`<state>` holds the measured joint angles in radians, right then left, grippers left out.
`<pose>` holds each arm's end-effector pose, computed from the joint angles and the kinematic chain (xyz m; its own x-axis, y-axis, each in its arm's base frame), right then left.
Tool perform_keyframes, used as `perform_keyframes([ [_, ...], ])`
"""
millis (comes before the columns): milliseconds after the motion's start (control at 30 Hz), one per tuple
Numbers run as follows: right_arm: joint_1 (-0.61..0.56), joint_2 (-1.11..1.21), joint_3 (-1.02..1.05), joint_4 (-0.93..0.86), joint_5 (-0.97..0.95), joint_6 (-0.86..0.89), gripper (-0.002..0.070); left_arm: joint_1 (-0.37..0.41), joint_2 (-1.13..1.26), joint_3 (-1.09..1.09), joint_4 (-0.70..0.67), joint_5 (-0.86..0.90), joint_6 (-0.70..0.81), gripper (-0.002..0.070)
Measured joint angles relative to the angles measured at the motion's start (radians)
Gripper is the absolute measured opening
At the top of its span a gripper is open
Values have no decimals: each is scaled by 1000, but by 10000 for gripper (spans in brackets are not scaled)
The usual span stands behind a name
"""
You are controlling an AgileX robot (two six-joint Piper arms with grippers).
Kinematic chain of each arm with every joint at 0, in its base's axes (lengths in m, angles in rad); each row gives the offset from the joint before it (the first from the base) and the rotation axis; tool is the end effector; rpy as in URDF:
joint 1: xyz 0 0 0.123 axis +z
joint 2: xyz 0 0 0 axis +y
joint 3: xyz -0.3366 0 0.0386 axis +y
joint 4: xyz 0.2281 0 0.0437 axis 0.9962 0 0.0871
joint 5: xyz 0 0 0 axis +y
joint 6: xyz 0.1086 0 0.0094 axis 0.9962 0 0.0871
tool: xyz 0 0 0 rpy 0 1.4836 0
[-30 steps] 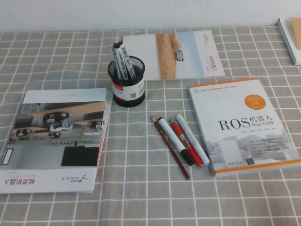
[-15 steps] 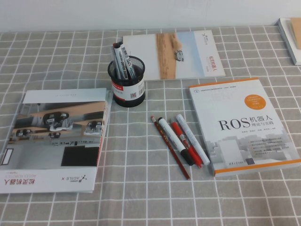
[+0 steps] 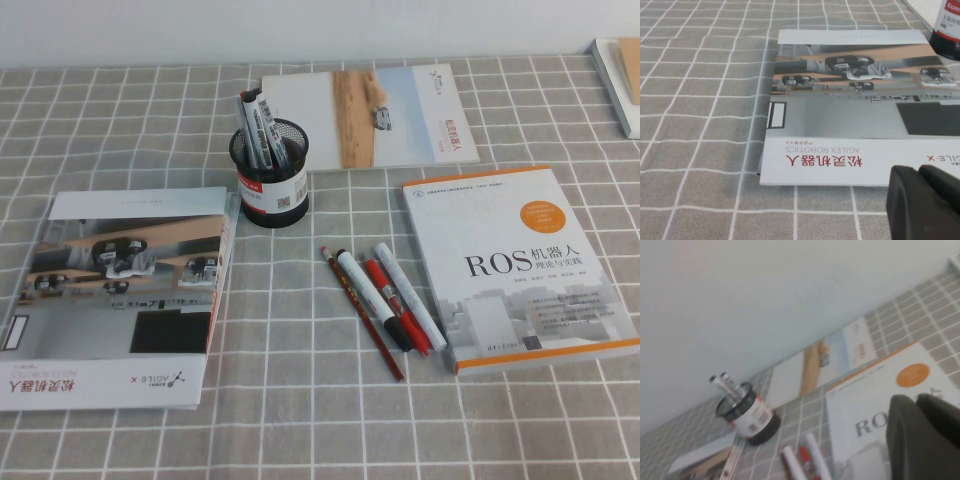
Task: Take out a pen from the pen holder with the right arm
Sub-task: 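Take a marker out of the pen holder and lay it on the table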
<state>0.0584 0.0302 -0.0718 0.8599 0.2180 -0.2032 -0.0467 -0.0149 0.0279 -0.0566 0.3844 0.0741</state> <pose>-0.0027 0.0178 0.2232 -0.1447 0.5855 -0.7977 -0.1679 0.7799 0.6029 -0.0048 -0.0021 0.1640 -0.3029 0.0358 -0.9524 0.0734 0.9972 0.0141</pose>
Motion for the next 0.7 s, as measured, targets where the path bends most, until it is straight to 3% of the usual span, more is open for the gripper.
perform_keyframes([
  [433, 0, 504, -333, -86, 346, -135, -15, 0, 0, 0, 0, 0, 0, -5],
  [700, 0, 754, -459, -206, 442, -155, -15, 0, 0, 0, 0, 0, 0, -5],
])
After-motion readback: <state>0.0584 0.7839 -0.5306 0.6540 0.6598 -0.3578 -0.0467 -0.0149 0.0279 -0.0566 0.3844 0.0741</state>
